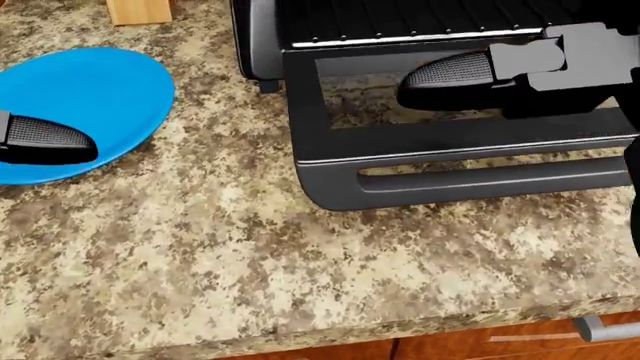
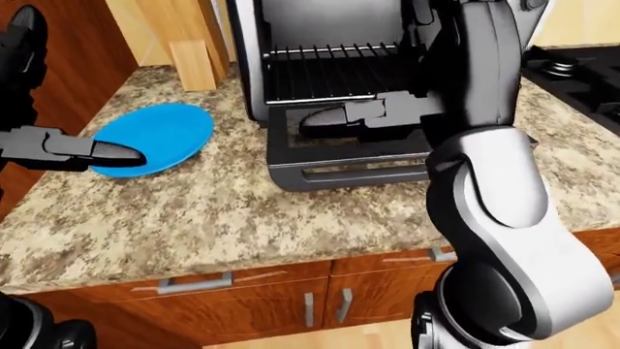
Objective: Pick the scone from the rack and place it on the plate on the counter.
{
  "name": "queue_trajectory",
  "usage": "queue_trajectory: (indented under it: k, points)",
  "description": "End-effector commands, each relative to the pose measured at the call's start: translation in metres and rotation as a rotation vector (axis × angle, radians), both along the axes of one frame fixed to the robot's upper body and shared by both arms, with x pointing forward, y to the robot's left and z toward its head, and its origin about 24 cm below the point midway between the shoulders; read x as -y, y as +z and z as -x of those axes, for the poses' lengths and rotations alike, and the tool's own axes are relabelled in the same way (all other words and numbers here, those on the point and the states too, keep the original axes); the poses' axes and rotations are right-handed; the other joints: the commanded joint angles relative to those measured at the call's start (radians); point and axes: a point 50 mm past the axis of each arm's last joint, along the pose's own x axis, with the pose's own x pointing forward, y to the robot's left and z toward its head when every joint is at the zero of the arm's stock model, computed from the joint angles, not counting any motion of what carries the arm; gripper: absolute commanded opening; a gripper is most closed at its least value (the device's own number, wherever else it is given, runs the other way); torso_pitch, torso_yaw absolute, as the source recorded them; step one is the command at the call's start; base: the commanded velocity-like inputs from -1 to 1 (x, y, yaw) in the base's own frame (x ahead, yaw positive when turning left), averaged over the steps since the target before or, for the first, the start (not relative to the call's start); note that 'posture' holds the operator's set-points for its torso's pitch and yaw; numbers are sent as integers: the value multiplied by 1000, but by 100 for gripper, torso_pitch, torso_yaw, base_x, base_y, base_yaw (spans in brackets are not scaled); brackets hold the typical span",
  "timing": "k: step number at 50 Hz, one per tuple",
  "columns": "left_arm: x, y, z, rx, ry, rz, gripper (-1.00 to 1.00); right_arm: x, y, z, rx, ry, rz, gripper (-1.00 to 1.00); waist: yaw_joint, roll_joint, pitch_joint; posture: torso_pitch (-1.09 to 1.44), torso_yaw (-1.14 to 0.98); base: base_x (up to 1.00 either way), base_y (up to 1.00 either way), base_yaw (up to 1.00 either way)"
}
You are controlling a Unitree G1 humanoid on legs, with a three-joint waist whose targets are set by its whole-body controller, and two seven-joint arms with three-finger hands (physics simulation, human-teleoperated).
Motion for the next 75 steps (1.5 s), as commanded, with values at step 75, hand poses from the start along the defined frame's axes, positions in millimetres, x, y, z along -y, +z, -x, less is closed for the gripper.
queue_trajectory:
  k: [75]
  points:
    - [-3,-2,-1,54,9,11,100,105,36,-148,-354,-532,85,100,-3,6,-29,0,0,0,0,0]
